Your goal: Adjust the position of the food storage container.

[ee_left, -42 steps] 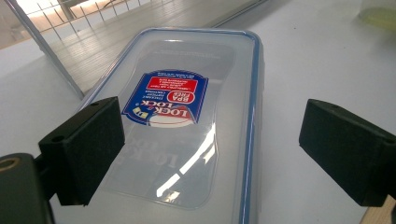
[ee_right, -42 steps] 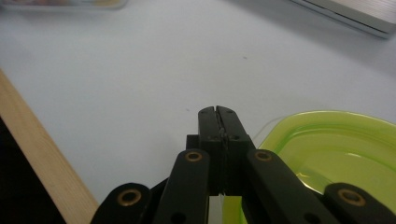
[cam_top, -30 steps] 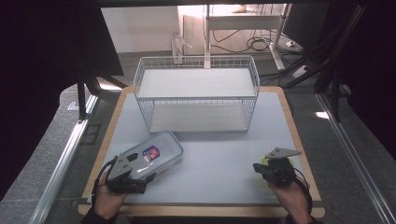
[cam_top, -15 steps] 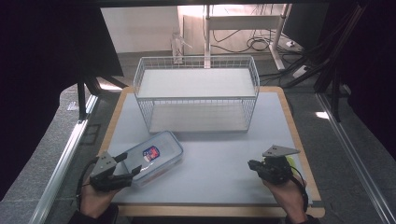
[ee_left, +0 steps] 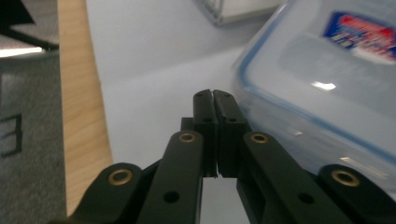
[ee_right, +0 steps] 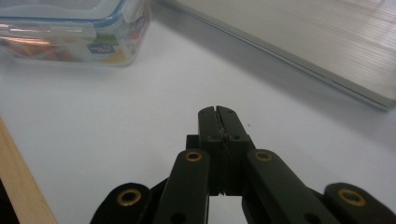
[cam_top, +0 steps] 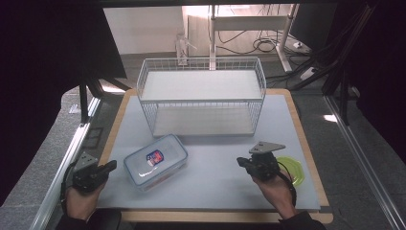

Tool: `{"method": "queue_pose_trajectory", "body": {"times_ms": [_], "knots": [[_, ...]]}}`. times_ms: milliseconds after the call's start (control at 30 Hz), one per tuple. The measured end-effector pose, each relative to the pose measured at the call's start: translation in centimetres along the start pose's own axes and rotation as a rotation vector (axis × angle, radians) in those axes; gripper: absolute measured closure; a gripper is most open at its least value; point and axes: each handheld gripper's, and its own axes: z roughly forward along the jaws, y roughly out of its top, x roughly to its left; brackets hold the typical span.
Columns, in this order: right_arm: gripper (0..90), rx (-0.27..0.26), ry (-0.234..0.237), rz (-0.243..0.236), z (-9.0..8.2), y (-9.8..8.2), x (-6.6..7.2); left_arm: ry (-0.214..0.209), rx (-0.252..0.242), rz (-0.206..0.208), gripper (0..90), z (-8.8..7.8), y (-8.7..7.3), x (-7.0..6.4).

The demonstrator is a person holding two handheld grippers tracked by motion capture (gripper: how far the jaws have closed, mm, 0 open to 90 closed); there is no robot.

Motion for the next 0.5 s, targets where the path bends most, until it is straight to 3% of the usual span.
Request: {"method": "queue_pose_trajectory", "body": {"times_ms": [100, 233, 367, 400, 500], "knots": [[90.0, 0.001, 0.011, -0.009, 0.7, 0.4, 0.2, 0.003, 0.03, -0.01, 90.0, 0.7, -0.2, 0.3], [90.0, -0.007, 0.021, -0.027, 1.9, 0.9, 0.6, -0.001, 0.076, 0.012, 90.0, 1.8, -0.1, 0.0], [90.0, -0.015, 0.02, -0.035, 3.1, 1.5, 1.0, -0.022, 0.098, 0.025, 90.0, 2.5, 0.2, -0.3], [90.0, -0.015, 0.018, -0.039, 3.3, 1.6, 1.1, -0.044, 0.101, 0.025, 90.0, 2.9, 0.3, -0.4], [90.0, -0.017, 0.016, -0.042, 3.7, 1.8, 1.1, -0.037, 0.115, 0.038, 90.0, 3.4, 0.6, -0.7]]}}
